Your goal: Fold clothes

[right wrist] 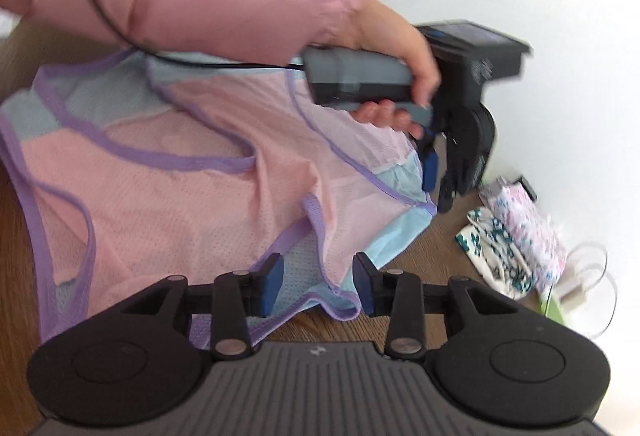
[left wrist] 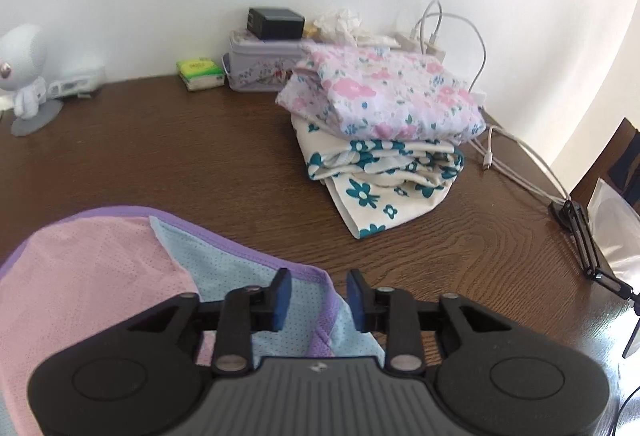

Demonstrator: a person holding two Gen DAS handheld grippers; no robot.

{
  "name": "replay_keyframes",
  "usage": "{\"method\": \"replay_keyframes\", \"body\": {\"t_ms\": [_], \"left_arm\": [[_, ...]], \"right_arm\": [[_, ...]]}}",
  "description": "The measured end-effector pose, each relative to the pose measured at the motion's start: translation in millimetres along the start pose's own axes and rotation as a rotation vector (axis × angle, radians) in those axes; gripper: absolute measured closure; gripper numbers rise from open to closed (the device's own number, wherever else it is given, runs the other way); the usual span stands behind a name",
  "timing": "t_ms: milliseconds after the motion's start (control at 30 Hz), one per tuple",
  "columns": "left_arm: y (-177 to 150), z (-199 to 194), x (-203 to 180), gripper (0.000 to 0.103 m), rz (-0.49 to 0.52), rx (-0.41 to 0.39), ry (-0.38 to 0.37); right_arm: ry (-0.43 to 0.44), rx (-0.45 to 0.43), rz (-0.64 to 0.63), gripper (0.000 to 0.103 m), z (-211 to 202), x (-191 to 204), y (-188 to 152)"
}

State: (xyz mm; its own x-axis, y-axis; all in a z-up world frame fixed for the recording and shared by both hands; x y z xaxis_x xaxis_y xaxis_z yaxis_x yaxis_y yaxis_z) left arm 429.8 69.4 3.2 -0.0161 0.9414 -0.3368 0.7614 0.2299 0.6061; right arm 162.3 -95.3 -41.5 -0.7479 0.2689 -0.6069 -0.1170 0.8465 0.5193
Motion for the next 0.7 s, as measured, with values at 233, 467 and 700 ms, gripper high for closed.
{"method": "replay_keyframes", "body": {"t_ms": [233, 467, 700], "left_arm": [[-45, -120, 27, 0.05, 0.099, -0.08, 0.02], [-173, -186, 30, 0.08, 0.136, 0.036, -0.06], [-229, -185, 21, 0.079, 0.095, 0.117, -0.083]], "right_arm": [[0.168, -0.103, 0.456, 0.065, -47, -29, -29], [0.239, -0.094, 0.532, 0.064, -62, 9, -37], [0.229, -0.071, 0.609, 0.061, -72, 25, -52]]}}
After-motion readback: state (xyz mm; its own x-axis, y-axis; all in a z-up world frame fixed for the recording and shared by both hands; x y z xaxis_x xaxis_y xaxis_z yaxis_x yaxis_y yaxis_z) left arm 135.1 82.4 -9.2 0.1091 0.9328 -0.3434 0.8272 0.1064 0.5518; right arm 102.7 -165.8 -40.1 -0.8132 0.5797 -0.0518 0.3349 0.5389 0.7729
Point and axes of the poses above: each gripper's, at about its wrist camera, not at the fingertips, and z roughly the way its jaws point, x to its left, y to its top, the point moved 2 cm from there along z, roughly the way its jaws point, and after that the axes turned 15 degrees about -z, right-handed, at the moved point
